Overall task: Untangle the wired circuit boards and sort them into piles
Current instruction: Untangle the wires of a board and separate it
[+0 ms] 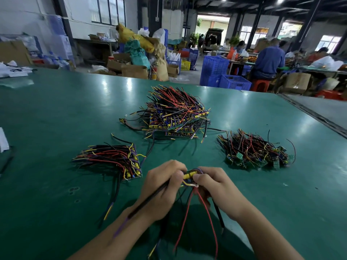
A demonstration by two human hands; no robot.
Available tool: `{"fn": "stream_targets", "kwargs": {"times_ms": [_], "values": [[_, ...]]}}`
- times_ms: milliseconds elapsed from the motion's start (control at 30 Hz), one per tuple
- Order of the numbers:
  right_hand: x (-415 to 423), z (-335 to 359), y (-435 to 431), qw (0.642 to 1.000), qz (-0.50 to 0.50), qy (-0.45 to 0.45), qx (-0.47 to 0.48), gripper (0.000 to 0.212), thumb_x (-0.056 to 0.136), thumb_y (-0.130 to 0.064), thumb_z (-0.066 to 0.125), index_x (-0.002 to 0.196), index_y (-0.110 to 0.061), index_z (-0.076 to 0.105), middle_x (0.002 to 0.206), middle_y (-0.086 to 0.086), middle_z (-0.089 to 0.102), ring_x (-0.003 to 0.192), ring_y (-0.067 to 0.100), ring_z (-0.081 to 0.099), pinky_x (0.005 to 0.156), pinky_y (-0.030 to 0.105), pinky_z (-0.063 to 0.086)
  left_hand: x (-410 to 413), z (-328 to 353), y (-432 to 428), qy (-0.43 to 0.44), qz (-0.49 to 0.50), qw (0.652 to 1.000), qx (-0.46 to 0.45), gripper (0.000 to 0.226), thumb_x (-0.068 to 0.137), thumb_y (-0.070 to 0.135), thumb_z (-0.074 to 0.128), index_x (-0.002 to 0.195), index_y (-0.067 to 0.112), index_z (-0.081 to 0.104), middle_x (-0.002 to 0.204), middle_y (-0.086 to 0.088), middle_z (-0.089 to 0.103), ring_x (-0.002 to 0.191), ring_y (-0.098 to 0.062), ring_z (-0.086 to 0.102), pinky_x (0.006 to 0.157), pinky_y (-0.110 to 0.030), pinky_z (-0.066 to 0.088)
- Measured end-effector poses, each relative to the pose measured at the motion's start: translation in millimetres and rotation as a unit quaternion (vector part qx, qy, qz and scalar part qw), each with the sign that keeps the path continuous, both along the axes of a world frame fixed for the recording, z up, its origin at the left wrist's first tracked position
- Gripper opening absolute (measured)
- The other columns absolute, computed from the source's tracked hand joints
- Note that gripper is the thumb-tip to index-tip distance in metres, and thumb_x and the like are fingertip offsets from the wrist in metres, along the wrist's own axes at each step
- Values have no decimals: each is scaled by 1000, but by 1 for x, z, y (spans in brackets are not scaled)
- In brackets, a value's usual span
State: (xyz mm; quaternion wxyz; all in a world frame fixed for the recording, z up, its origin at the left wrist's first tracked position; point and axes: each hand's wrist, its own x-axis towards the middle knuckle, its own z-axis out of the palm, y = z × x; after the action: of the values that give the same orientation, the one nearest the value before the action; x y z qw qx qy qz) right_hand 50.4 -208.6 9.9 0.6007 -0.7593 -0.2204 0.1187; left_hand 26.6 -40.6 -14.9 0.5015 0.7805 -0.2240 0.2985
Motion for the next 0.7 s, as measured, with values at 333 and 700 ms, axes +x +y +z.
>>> {"fn": "stream_targets", "kwargs": {"times_ms": [333, 700], "values": [[1, -5, -1, 999, 6, -32, -34, 45, 90, -47, 51, 68, -8, 50, 53, 2, 49, 44, 21, 49, 46, 27, 38, -3, 6, 3, 128, -135, 980, -66, 32, 86, 34, 55, 114, 22, 66, 102, -1, 70, 90, -25, 67, 78, -38, 52], [-1, 0, 2, 999, -14, -48, -16, 56, 91, -51, 49, 64, -2, 44, 48, -3, 41, 44, 12, 36, 45, 26, 31, 3, -2, -4, 173, -89, 977, -85, 28, 84, 47, 60, 91, 21, 64, 78, 1, 66, 70, -22, 59, 67, -38, 48]]}}
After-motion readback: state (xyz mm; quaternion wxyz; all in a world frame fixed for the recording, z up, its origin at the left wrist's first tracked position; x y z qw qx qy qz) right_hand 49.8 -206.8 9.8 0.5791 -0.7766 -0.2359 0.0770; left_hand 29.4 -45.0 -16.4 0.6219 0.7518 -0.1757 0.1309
